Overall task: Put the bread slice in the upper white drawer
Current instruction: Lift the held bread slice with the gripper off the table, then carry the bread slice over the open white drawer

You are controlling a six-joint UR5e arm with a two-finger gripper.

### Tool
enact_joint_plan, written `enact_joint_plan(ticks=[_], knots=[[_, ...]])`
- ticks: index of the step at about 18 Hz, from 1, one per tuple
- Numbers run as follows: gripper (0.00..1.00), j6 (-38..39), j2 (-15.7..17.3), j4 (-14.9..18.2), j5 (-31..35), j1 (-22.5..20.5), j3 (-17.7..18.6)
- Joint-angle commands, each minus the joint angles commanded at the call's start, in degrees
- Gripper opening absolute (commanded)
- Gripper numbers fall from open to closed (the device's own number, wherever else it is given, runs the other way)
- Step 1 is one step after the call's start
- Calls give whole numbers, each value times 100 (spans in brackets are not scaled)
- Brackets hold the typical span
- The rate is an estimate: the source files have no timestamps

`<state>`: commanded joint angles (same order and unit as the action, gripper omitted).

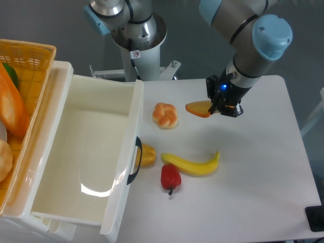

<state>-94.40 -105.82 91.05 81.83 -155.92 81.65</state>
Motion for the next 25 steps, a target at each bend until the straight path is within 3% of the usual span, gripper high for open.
enact_joint_plan(ticks=[8,14,18,25], knots=[[0,1282,193,96,-52,185,-53],[0,2283,474,281,-640,167,-62],[0,3057,721,264,-1510,158,-62],[0,3656,1054,264,-2065,114,-70]])
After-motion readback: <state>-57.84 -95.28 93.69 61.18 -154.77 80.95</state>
